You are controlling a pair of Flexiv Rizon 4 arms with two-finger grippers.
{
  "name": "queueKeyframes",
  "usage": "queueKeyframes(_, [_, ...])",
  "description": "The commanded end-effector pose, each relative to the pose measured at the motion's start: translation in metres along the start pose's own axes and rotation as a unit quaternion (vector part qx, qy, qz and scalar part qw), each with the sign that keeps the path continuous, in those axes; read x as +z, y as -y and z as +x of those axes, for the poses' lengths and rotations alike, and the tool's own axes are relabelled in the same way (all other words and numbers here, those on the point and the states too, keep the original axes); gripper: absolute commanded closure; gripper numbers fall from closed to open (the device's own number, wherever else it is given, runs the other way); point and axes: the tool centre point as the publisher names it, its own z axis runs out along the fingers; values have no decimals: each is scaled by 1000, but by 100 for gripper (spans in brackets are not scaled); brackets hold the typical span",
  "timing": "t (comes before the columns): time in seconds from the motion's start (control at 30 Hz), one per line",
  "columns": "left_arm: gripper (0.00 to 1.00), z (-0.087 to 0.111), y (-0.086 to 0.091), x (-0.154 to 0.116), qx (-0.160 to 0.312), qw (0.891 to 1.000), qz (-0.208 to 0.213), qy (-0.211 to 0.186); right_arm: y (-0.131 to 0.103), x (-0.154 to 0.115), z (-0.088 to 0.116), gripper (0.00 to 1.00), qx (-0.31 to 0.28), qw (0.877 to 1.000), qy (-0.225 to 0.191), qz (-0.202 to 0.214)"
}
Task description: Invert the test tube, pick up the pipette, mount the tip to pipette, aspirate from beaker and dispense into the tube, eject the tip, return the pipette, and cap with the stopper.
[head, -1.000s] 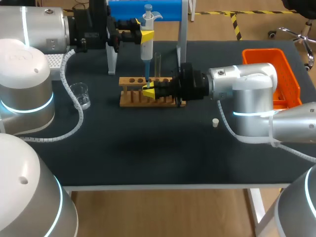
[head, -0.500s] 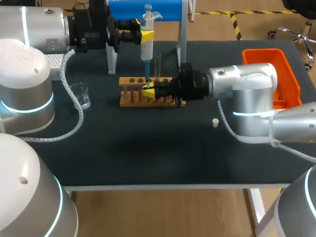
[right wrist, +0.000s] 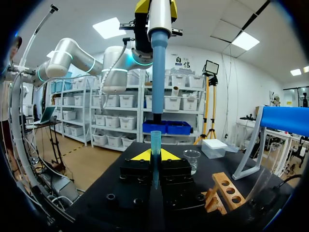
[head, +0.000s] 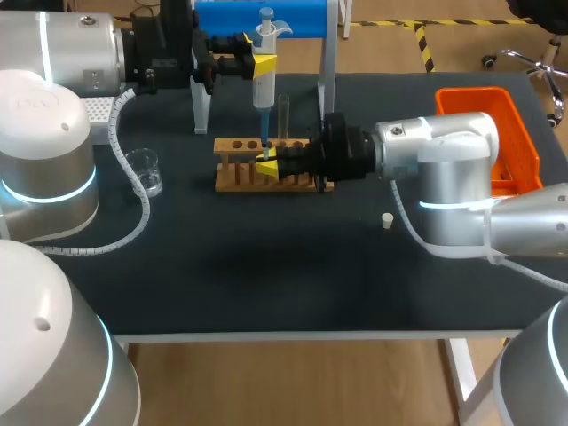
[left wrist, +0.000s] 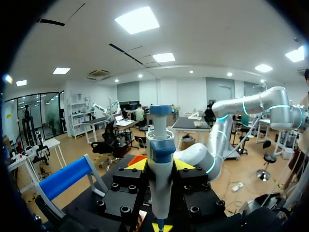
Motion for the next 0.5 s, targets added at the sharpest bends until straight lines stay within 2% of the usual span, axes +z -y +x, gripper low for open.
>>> queueKeyframes(0.03, [100, 0, 0, 0, 0, 1000, 0, -1, -2, -2, 3, 100, 1, 1000, 2, 4])
queueKeyframes(0.5, [100, 2, -1, -2, 0, 1000, 5, 0, -2, -2, 4, 100, 1, 1000, 3, 5])
